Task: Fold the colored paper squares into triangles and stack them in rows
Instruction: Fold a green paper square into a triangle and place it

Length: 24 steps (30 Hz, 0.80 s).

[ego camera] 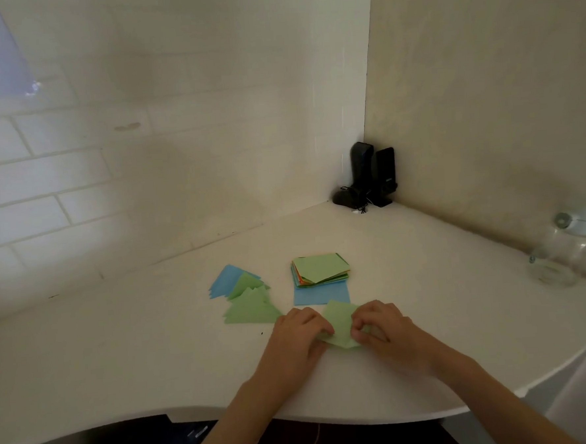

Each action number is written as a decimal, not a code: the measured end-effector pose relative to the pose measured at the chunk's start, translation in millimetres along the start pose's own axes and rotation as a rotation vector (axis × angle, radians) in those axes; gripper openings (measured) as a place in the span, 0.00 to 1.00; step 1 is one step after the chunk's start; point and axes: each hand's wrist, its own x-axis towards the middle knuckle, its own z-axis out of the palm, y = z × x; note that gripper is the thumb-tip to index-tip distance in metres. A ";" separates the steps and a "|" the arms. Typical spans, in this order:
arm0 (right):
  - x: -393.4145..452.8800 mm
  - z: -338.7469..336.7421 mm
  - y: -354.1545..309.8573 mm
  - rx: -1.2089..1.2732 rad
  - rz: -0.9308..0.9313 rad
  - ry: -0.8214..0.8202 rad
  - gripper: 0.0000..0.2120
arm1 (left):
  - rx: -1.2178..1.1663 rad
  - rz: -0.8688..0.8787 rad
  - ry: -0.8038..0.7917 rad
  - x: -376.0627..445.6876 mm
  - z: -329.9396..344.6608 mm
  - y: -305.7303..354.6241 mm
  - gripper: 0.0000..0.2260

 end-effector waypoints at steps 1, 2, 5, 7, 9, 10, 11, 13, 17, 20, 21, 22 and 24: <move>-2.0 -2.2 0.4 -0.030 -0.005 -0.012 0.07 | 0.000 0.006 -0.002 0.9 -1.1 2.1 0.07; -4.7 -3.6 0.9 -0.062 -0.004 -0.010 0.10 | -0.001 0.011 -0.006 1.4 -1.0 3.8 0.05; -11.6 -5.8 5.5 -0.069 -0.019 0.071 0.07 | -0.005 -0.001 0.006 2.2 2.1 9.9 0.10; -16.7 -3.9 11.6 -0.052 -0.031 0.095 0.08 | -0.011 -0.031 0.016 2.0 4.7 11.3 0.08; -20.1 0.2 16.9 -0.109 -0.062 0.121 0.20 | -0.006 -0.058 0.024 2.4 6.8 11.5 0.06; -21.5 1.9 18.1 -0.132 -0.066 0.135 0.23 | 0.005 -0.063 0.025 3.0 7.3 11.9 0.05; -23.1 3.6 18.5 -0.138 -0.063 0.149 0.24 | 0.015 -0.073 0.021 3.5 7.8 12.2 0.06; -25.5 8.4 15.7 -0.112 -0.027 0.200 0.22 | 0.003 -0.119 0.011 5.1 6.7 14.0 0.06; -23.6 19.2 5.8 -0.060 0.063 0.362 0.15 | -0.004 -0.252 0.062 8.4 8.1 11.5 0.12; -21.0 23.4 -0.9 -0.075 0.105 0.430 0.09 | 0.060 -0.361 0.040 9.0 9.6 13.6 0.16; -20.5 24.5 -1.2 -0.083 0.115 0.448 0.09 | 0.087 -0.395 0.014 9.5 10.5 14.3 0.17; -19.8 25.4 -1.7 -0.087 0.124 0.467 0.10 | 0.114 -0.427 -0.010 10.7 10.6 16.1 0.19; -18.4 27.4 -2.6 -0.087 0.142 0.491 0.11 | 0.155 -0.470 -0.045 13.1 11.1 19.8 0.21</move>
